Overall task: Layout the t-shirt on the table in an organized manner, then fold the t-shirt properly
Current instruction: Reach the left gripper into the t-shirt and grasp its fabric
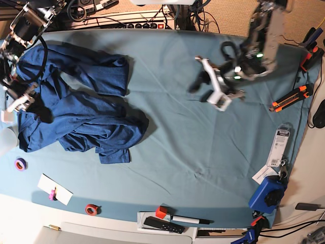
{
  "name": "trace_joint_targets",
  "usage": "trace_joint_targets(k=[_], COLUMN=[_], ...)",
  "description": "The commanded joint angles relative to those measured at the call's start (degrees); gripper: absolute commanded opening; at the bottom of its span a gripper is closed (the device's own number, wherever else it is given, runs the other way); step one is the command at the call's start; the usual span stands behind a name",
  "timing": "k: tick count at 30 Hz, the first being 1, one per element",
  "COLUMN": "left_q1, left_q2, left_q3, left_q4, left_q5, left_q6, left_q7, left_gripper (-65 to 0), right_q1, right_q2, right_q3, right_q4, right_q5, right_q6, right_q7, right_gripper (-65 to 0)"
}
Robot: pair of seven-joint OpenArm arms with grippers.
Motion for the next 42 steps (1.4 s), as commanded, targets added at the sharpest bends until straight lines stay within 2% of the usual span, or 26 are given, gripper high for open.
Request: trace_joint_targets(k=[1, 6, 10, 13, 16, 18, 22, 28, 33, 38, 42], left_q1=[-2.01, -6.45, -8.24, -9.01, -9.60, -9.97, -12.26, -19.87, -27.17, -31.43, -31.32], left_q2=[0.74, 3.23, 3.96, 4.68, 5.64, 6.56, 10.08, 16.90, 22.12, 23.98, 24.00], left_q3=[1.03, 6.08, 9.86, 11.87, 12.90, 13.42, 15.47, 19.85, 20.39, 20.39, 20.39], left_q4=[-0.31, -2.51, -2.69, -2.91, -2.91, -2.91, -4.22, -16.76, -30.16, -39.52, -41.44], left_q5=[-0.72, -0.87, -0.42, 2.64, 4.44, 5.57, 7.93, 11.15, 11.17, 11.19, 11.61], left_q6=[-0.26, -0.42, -0.39, 0.07, 0.22, 0.22, 0.24, 0.22, 0.02, 0.00, 0.00], left_q7=[-1.27, 0.22, 2.03, 2.10, 2.12, 2.08, 1.95, 1.03, 0.74, -2.73, -4.61], left_gripper=[-36.8, -36.8, -36.8, -36.8, -36.8, -36.8, -36.8, -36.9, -36.9, -36.9, -36.9], right_q1=[-0.09, -5.86, -10.32, -12.41, -13.05, -13.03, -13.03, -13.03, -13.03, -13.00, -12.98], right_q2=[1.86, 1.81, 1.77, 1.49, 1.03, 0.50, -0.46, -0.57, -0.57, -0.55, -0.57], right_q3=[1.95, 7.21, 7.87, 7.89, 7.93, 8.07, 8.04, 8.04, 8.04, 8.04, 8.04], right_q4=[1.55, 3.76, 3.74, 3.69, 3.67, 3.67, 3.67, 3.67, 3.67, 3.67, 3.67], right_q5=[1.41, 1.41, 1.41, 1.41, -4.68, -8.52, -9.94, -9.92, -9.90, -9.90, -9.92], right_q6=[0.10, 0.10, 0.10, 0.10, 0.10, 0.10, 0.10, 0.10, 0.10, 0.10, 0.10], right_q7=[1.12, 1.12, 1.12, 1.12, 1.12, 2.05, 2.47, 2.14, 2.14, 2.25, 2.54], right_gripper=[-45.1, -45.1, -45.1, -45.1, -45.3, -47.9, -49.3, -49.3, -49.3, -49.3, -49.3])
